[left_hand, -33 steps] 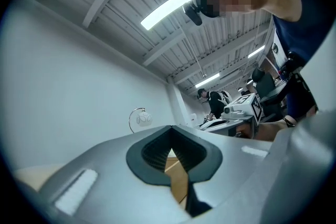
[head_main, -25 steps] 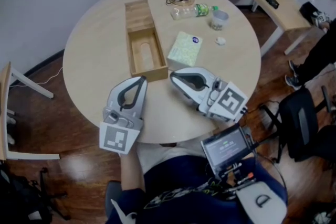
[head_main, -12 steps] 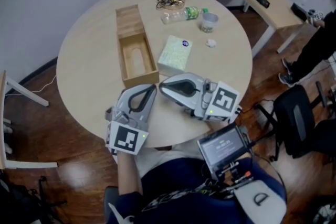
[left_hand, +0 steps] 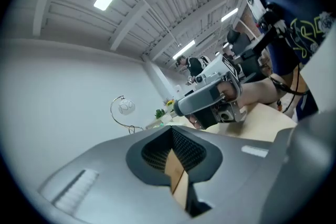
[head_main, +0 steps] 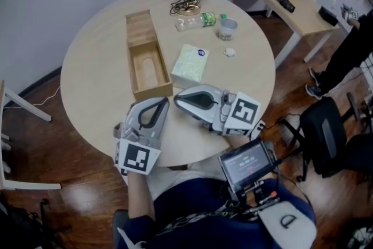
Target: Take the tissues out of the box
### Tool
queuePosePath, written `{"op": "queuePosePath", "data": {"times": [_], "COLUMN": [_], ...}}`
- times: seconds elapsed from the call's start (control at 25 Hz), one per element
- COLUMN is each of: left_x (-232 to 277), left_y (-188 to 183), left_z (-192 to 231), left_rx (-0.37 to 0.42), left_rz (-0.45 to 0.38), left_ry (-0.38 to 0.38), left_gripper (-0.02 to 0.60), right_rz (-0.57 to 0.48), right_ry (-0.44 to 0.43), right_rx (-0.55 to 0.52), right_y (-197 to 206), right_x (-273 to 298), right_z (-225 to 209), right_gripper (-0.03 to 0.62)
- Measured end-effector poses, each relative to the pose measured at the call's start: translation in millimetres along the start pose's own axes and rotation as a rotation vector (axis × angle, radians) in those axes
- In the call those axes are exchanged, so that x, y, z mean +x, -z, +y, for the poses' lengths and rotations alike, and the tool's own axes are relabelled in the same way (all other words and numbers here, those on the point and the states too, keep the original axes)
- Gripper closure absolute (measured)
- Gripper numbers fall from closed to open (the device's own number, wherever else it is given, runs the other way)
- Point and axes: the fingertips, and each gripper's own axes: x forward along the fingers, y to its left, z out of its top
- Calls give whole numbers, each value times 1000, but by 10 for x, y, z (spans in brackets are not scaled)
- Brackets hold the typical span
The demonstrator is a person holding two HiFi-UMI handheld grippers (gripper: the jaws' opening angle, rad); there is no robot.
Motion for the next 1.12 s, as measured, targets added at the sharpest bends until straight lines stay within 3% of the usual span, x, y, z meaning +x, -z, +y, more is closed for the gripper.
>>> {"op": "queuePosePath", "data": {"times": [0.16, 0.2, 0.32, 0.48, 0.56, 0.72, 0.8, 0.92, 1.12], "left_x": [-86, -119, -186, -136, -72, 48, 54, -16, -50], "left_y": [-40, -33, -55, -64, 32, 292, 285, 285, 249], "left_z": [158, 201, 284, 130, 67, -96, -102, -9, 33], "left_rx": [-338, -372, -341, -281, -329, -602, -619, -615, -611], "left_rz": [-108, -118, -136, -97, -35, 60, 71, 50, 19], "left_ry": [18, 8, -45, 8, 17, 105, 114, 56, 35], "left_gripper": [577, 577, 577, 577, 577, 577, 578, 578, 578], "right_rz": [-1, -1, -3, 24, 53, 79, 85, 103, 133], "right_ry": [0, -3, -3, -5, -10, -10, -13, -18, -18], "right_rx": [36, 40, 45, 47, 55, 49, 44, 19, -8], "right_y": [8, 9, 12, 72, 122, 167, 165, 183, 230], "right_x": [-19, -23, -36, -20, 5, 31, 37, 41, 62], "right_z": [-17, -20, -43, -46, -39, -22, -11, 8, 29], "right_gripper": [594, 594, 594, 594, 594, 594, 594, 594, 594]}}
